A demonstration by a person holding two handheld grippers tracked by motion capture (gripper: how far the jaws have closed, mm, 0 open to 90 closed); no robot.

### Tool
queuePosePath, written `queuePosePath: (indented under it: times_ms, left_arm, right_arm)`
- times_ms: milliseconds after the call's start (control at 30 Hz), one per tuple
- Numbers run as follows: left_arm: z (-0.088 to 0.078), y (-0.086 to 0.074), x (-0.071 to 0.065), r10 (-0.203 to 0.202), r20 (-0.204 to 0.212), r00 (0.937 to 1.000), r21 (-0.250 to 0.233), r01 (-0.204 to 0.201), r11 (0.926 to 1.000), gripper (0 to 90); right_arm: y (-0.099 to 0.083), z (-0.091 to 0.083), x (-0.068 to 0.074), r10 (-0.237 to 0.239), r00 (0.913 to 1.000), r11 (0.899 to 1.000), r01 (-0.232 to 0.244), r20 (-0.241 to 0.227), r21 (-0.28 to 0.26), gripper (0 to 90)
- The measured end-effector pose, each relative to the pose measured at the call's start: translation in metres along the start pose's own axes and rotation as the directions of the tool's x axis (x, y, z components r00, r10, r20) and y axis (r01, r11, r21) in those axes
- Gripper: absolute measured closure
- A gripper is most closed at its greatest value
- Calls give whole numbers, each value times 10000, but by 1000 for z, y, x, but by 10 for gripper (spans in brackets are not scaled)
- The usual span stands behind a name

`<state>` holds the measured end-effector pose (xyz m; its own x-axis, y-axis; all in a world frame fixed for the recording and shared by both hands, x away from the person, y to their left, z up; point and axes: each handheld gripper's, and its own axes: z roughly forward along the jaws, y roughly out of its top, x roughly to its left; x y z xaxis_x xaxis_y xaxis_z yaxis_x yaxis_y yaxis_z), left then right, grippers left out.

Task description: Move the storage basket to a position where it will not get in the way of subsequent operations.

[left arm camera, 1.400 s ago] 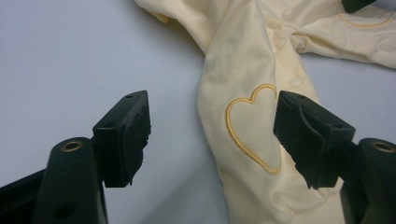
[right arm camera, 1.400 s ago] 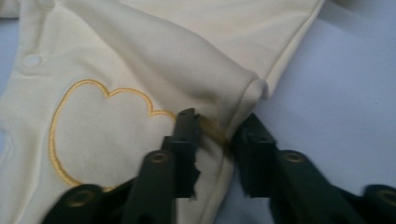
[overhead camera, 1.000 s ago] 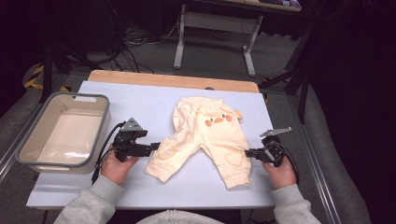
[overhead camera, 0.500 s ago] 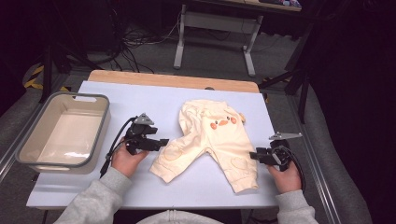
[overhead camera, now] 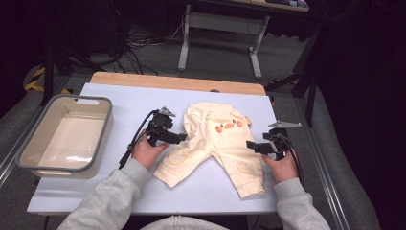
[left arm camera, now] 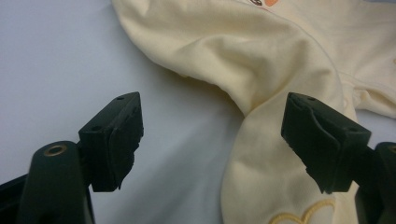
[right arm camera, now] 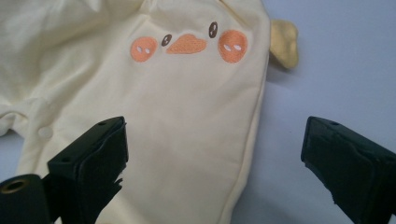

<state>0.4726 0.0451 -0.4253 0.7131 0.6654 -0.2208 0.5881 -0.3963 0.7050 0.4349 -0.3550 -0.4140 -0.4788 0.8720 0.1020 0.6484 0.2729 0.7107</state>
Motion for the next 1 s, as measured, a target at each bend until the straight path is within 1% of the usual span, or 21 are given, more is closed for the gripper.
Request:
queuePosePath:
  times_ms: [33,100,133,200,233,300,333,367,433,533,567,600,667,700,733,833,867,900,933,967,1000]
  left_arm:
    - [3,2,1,-77,43,10000,97,77,9999,226]
    - [10,5,3,-114,99,9999,279,112,9995,242]
    - [14,6,4,-98,79,9999,369,95,9993,251]
    - [20,9,4,-145,180,9997,455,137,9989,265]
    - [22,9,4,-134,208,9997,494,123,9987,280]
    - [29,13,4,-147,205,9997,790,130,9968,290]
    - [31,14,3,-122,298,9995,834,97,9965,295]
    - [31,14,3,-122,298,9995,834,97,9965,307]
    - [39,17,-1,-77,445,9990,1104,27,9939,318]
    - [44,18,-4,-85,579,9983,1261,11,9920,340]
    - [48,17,-5,-149,687,9975,1423,50,9898,350]
    - [51,17,-6,-34,693,9976,1443,-67,9895,345]
    - [52,18,-9,-36,746,9972,1512,-78,9885,366]
    - [52,19,-10,46,789,9969,1546,-168,9878,385]
    - [53,18,-12,-2,873,9962,1584,-137,9873,413]
    - [54,18,-18,454,893,9950,1710,-602,9834,525]
    - [54,18,-18,454,893,9950,1710,-602,9834,563]
    - [54,18,-21,541,839,9950,1768,-683,9819,614]
    - [55,18,-24,749,847,9936,1854,-896,9786,665]
    - [55,18,-26,805,829,9933,1908,-951,9770,704]
    - [55,18,-26,805,829,9933,1908,-951,9770,781]
  right_arm:
    - [2,4,0,-105,9999,9999,105,11,106,95]
    - [6,10,0,-254,9994,9992,246,249,319,166]
    - [8,13,0,-215,9993,9989,202,305,430,203]
    - [12,19,-1,-294,9989,9985,277,376,463,261]
    - [14,22,-2,-376,9983,9982,354,451,487,278]
    - [16,28,-3,-450,9975,9975,419,543,572,309]
    - [18,31,-3,-501,9970,9970,465,595,612,320]
    - [18,31,-3,-501,9970,9970,465,595,612,320]
    - [20,40,-6,-523,9964,9953,466,669,846,351]
    - [20,44,-6,-428,9971,9944,364,633,992,373]
    - [20,49,-7,-487,9966,9918,405,659,1214,412]
    - [20,51,-7,-457,9968,9910,369,662,1283,424]
    - [20,53,-7,-518,9963,9900,422,689,1343,444]
    - [20,54,-6,-511,9962,9897,411,701,1368,460]
    - [21,54,-6,-521,9964,9896,424,676,1378,484]
    - [21,53,-4,-581,9967,9887,497,565,1412,579]
    - [21,53,-3,-588,9972,9885,517,462,1419,623]
    - [21,53,-2,-590,9975,9885,529,389,1417,663]
    - [21,54,-2,-586,9977,9889,533,342,1389,695]
    - [22,54,-2,-576,9980,9887,535,249,1399,730]
    - [22,54,-2,-576,9980,9887,535,249,1399,730]
